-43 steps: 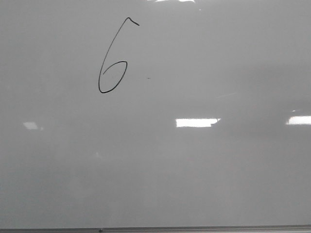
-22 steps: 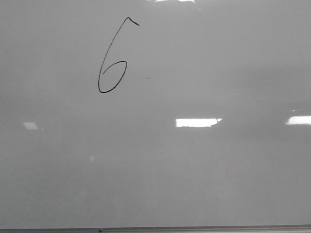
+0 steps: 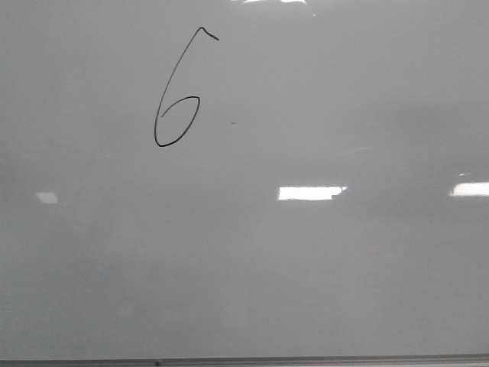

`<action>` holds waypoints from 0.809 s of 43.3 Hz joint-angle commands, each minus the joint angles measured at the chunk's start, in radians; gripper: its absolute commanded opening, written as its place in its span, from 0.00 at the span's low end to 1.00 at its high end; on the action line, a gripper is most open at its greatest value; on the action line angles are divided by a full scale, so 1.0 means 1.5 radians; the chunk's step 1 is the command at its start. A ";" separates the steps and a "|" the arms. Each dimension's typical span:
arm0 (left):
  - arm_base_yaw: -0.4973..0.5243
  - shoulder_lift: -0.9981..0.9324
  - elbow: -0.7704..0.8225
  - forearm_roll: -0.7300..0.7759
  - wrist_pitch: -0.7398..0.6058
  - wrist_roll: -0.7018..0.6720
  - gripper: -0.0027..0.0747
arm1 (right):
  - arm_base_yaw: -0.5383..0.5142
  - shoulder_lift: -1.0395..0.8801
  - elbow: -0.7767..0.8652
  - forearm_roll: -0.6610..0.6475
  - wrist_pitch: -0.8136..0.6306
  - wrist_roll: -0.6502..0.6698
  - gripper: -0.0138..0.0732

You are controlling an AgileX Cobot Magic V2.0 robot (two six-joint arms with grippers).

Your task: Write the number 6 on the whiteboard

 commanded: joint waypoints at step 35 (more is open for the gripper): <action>-0.015 -0.353 0.003 0.018 0.147 0.005 0.47 | -0.005 -0.005 -0.017 0.016 -0.094 0.000 0.08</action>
